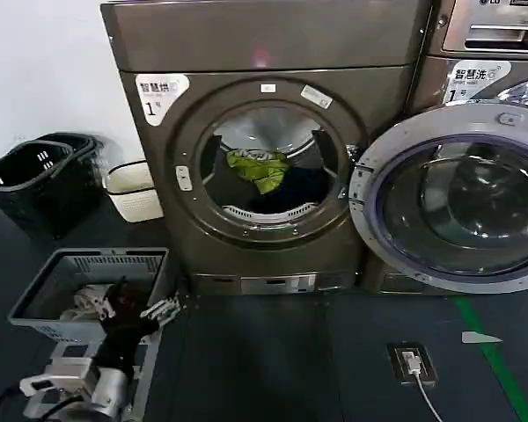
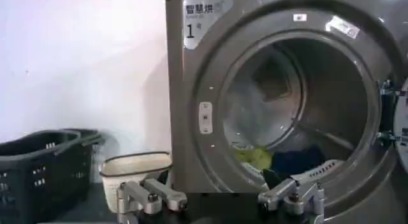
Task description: Grasp the clothes from the dryer.
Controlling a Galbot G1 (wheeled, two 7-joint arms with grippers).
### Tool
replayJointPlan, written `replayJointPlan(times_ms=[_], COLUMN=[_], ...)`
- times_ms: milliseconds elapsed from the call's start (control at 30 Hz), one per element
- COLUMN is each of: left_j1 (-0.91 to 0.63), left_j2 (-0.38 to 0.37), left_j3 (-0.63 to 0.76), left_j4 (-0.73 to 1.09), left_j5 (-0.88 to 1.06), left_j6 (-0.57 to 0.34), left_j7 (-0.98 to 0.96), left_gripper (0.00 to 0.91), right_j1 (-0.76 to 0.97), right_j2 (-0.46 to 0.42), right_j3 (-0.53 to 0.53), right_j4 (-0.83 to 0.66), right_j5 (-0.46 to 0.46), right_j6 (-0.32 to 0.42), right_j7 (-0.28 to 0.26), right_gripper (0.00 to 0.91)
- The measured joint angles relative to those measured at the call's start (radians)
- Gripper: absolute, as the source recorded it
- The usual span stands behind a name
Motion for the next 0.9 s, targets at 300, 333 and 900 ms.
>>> replayJointPlan(times_ms=[300, 333, 900], left_j1=[-0.002, -0.002, -0.005], left_j2=[0.003, 0.003, 0.000], left_j3=[-0.001, -0.001, -0.002], left_j4=[-0.005, -0.005, -0.003], left_j5=[-0.014, -0.015, -0.025], left_j6=[0.002, 0.003, 0.007], left_j7=[0.000, 0.000, 0.000], left_gripper=[0.907, 0.907, 0.907], right_j1=[0.000, 0.000, 0.006], right_j2=[0.002, 0.002, 0.005], right_j3=[0.005, 0.006, 0.000], right_j4=[0.004, 0.004, 0.005], right_j5=[0.011, 0.011, 0.013], right_j6=[0.003, 0.004, 0.010], right_j7=[-0.004, -0.005, -0.013], right_gripper=[0.907, 0.907, 0.907])
